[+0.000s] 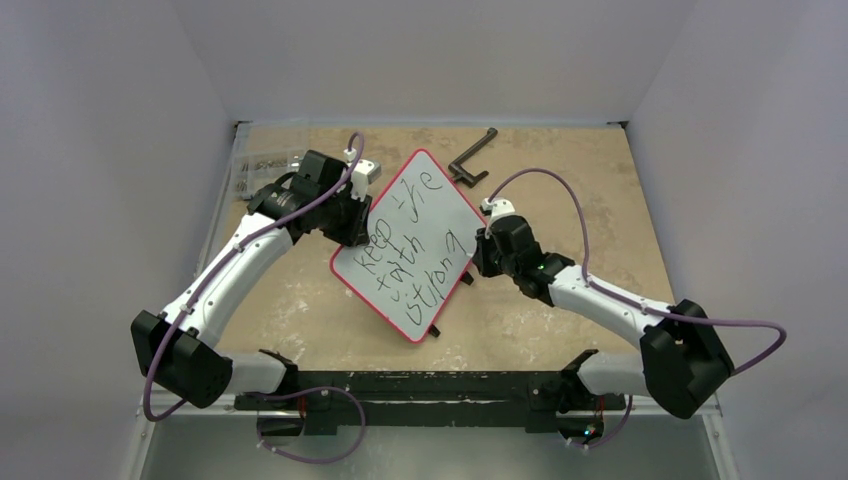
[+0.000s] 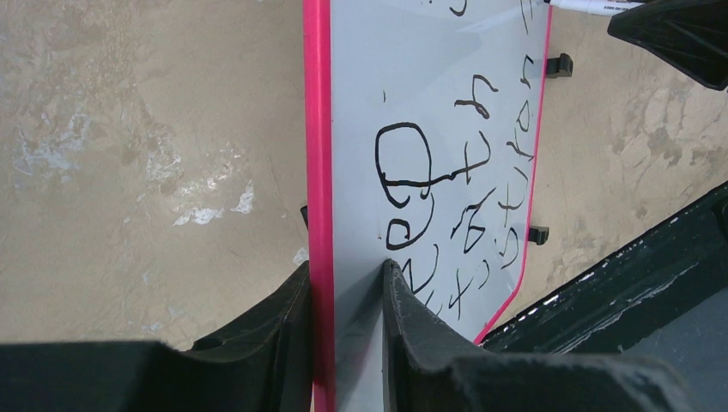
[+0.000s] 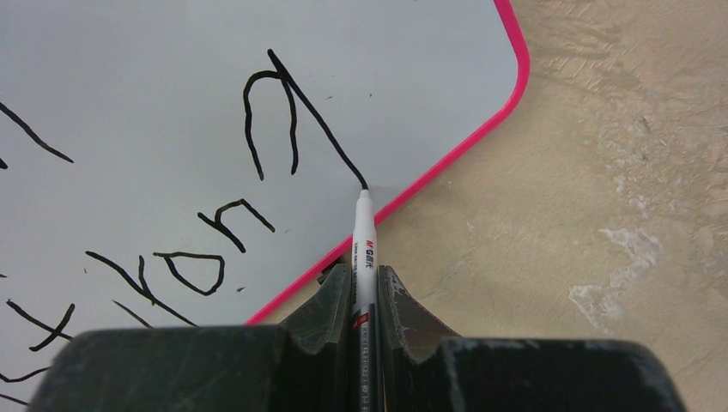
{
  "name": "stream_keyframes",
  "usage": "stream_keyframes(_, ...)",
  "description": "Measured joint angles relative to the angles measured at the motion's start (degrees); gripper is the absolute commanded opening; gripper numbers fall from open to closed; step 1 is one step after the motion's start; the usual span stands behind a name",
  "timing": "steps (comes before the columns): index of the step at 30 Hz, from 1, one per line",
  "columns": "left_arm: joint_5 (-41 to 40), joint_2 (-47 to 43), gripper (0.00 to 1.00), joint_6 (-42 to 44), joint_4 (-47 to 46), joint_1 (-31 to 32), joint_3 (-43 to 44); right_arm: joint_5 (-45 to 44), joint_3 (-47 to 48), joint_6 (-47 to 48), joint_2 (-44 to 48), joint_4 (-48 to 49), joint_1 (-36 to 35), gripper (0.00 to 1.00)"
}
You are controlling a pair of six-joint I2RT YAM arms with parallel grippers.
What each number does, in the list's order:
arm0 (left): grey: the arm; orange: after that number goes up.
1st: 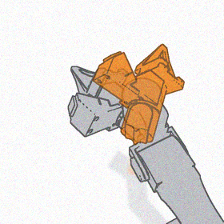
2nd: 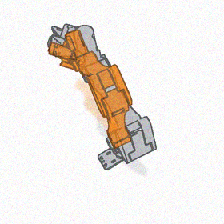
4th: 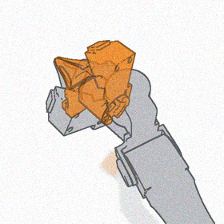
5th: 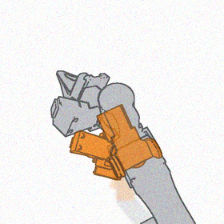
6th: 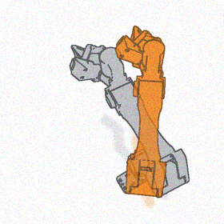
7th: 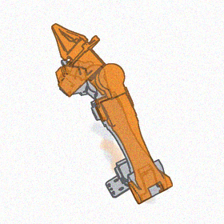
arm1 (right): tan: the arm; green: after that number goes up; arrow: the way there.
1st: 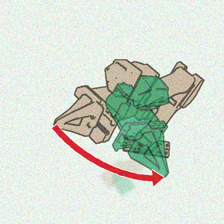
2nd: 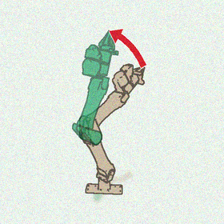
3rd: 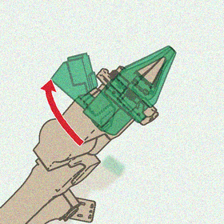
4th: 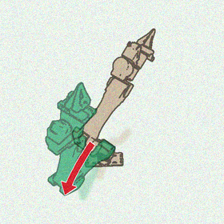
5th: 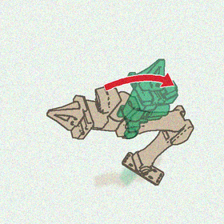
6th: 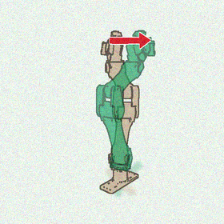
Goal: Write a sentence on the whiteboard
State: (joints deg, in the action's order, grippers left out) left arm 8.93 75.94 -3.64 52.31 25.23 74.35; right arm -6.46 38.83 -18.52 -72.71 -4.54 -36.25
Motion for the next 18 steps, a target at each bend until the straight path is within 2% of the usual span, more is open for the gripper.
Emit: stream_keyframes(18,-0.2,-0.37,0.0,0.22,0.11,0.0,0.0,4.48,0.68,-1.38,0.85,-1.51,-0.07,0.0)
